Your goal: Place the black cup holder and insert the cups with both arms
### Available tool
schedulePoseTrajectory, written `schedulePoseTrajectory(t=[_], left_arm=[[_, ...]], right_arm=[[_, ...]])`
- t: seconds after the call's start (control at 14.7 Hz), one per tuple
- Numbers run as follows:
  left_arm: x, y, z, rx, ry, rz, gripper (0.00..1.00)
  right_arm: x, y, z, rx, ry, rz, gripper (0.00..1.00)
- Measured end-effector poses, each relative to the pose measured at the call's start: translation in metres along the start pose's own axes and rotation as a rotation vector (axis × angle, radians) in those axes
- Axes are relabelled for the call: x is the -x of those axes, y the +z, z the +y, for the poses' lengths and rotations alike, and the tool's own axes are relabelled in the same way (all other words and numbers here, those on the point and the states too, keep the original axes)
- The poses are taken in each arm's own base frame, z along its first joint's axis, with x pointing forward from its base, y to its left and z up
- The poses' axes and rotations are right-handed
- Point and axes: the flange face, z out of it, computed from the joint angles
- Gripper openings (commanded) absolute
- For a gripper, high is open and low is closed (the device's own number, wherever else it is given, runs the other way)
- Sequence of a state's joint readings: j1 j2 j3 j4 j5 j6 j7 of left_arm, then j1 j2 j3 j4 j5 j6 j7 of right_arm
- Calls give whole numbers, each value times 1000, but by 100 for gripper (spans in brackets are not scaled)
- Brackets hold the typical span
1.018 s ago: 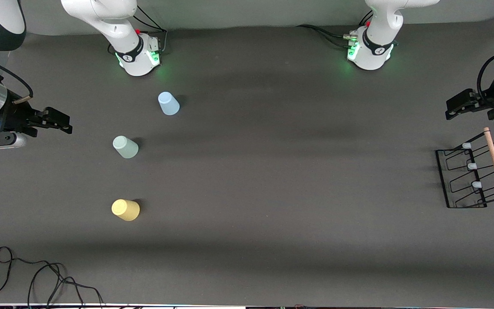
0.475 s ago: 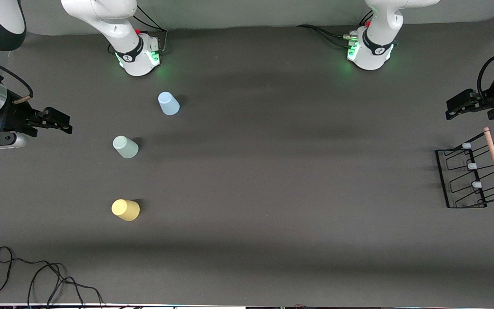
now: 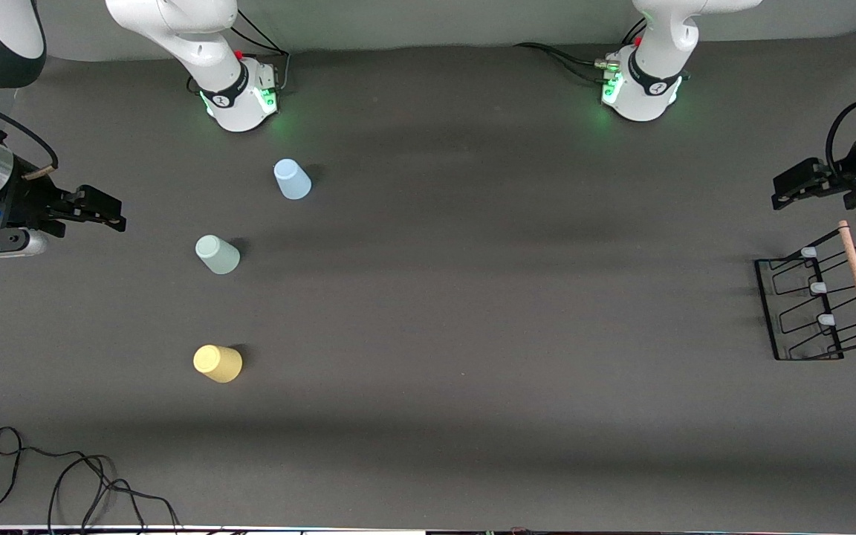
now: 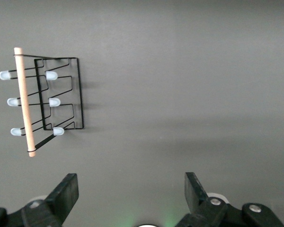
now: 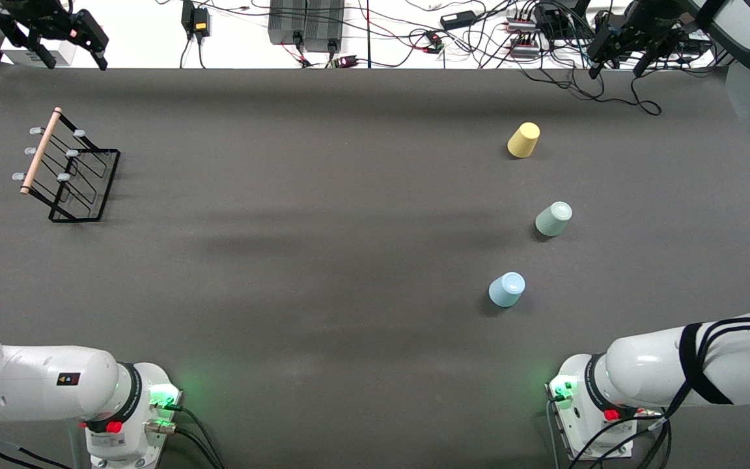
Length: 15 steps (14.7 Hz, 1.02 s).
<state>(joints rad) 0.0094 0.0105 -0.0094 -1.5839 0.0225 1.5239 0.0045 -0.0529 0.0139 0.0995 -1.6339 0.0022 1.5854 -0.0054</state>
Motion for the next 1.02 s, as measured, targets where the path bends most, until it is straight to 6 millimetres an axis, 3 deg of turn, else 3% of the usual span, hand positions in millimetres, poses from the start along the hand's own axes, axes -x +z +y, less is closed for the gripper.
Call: schedulePoseTrajectory(t=[0.14, 0.41, 0.54, 0.61, 0.75, 0.88, 1.02], left_arm=[[-1, 14, -43, 0, 0, -4, 100], [28, 33, -198, 7, 39, 21, 100], [50, 42, -260, 6, 56, 32, 100], [57, 46, -277, 5, 59, 34, 100], [58, 56, -290, 8, 54, 30, 100], [46, 73, -287, 8, 63, 33, 100], [32, 104, -279, 1, 61, 48, 100]], right_arm=[[0, 0, -1, 0, -1, -1, 100], [0, 0, -3, 0, -5, -2, 100], [0, 0, -3, 0, -5, -2, 100], [0, 0, -3, 0, -5, -2, 100], [0, 0, -3, 0, -5, -2, 100], [0, 0, -3, 0, -5, -2, 100], [0, 0, -3, 0, -6, -2, 100]])
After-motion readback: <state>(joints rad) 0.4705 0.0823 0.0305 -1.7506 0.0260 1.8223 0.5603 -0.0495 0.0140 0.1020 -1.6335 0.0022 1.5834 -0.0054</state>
